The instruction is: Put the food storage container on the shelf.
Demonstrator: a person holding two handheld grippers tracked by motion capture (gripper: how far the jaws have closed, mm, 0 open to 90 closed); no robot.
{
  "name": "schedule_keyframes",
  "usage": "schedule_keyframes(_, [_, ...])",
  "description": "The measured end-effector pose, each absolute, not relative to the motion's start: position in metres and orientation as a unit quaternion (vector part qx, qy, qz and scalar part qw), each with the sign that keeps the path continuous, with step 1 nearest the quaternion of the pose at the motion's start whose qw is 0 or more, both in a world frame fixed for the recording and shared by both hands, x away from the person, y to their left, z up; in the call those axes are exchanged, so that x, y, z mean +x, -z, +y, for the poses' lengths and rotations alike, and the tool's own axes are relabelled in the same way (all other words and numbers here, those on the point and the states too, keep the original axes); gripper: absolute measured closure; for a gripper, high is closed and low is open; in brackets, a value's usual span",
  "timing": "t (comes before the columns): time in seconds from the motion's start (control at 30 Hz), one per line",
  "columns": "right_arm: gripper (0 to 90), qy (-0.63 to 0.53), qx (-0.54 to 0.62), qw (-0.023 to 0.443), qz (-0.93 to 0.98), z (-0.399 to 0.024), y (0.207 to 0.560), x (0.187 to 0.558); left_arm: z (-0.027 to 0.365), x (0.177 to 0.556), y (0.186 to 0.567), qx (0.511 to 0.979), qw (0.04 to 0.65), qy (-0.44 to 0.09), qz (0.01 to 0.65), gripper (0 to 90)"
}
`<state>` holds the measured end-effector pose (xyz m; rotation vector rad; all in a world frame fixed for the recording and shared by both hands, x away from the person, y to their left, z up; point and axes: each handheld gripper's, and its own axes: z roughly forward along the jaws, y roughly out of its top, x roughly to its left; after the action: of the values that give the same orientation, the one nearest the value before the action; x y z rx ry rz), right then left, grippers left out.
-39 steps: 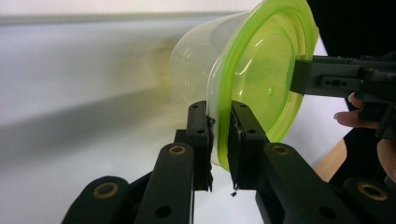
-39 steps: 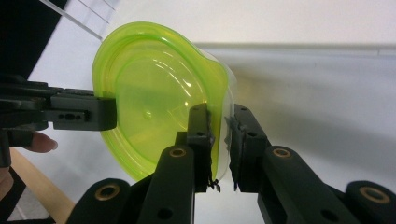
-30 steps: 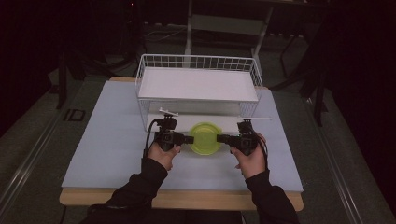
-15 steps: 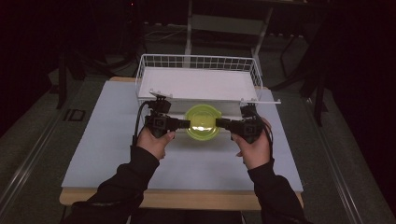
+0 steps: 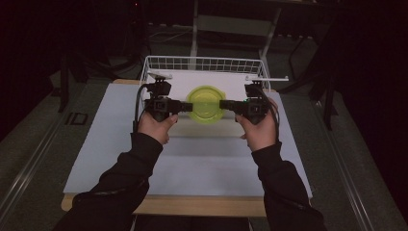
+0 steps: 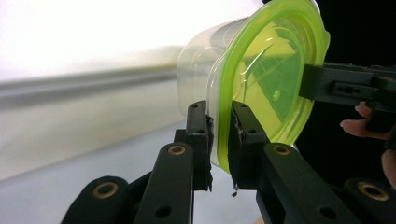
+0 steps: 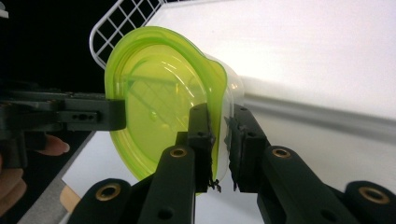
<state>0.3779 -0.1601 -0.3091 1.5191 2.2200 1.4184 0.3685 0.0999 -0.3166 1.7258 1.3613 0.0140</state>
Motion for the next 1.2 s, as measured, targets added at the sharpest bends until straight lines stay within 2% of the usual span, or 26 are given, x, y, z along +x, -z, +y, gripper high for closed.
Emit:
schedule_keyframes(0.17, [80.1, -0.466, 0.505, 0.046, 0.725, -0.158, 0.301, 0.391, 0.1, 0.38, 0.307, 0.698, 0.451, -0.015, 0.556, 80.8])
schedule_keyframes(0.4, [80.2, -0.464, 0.513, 0.044, 0.721, -0.159, 0.292, 0.406, 0.101, 0.399, 0.301, 0.695, 0.454, 0.0, 0.558, 80.7])
schedule_keyframes(0.93, [80.1, -0.437, 0.546, 0.021, 0.714, -0.147, 0.293, 0.444, 0.108, 0.432, 0.304, 0.686, 0.446, 0.001, 0.575, 80.1])
schedule_keyframes(1.0, [80.0, -0.432, 0.549, 0.019, 0.715, -0.147, 0.293, 0.448, 0.107, 0.434, 0.303, 0.686, 0.445, 0.001, 0.576, 78.9])
schedule_keyframes(1.1, [79.1, -0.433, 0.558, 0.004, 0.708, -0.148, 0.292, 0.454, 0.106, 0.436, 0.305, 0.689, 0.441, -0.002, 0.576, 72.2])
schedule_keyframes(1.17, [71.4, -0.435, 0.561, 0.002, 0.704, -0.148, 0.292, 0.457, 0.105, 0.439, 0.306, 0.69, 0.439, 0.001, 0.575, 71.8])
schedule_keyframes(1.2, [71.9, -0.438, 0.56, 0.003, 0.703, -0.148, 0.293, 0.457, 0.105, 0.439, 0.306, 0.69, 0.439, 0.001, 0.575, 69.2])
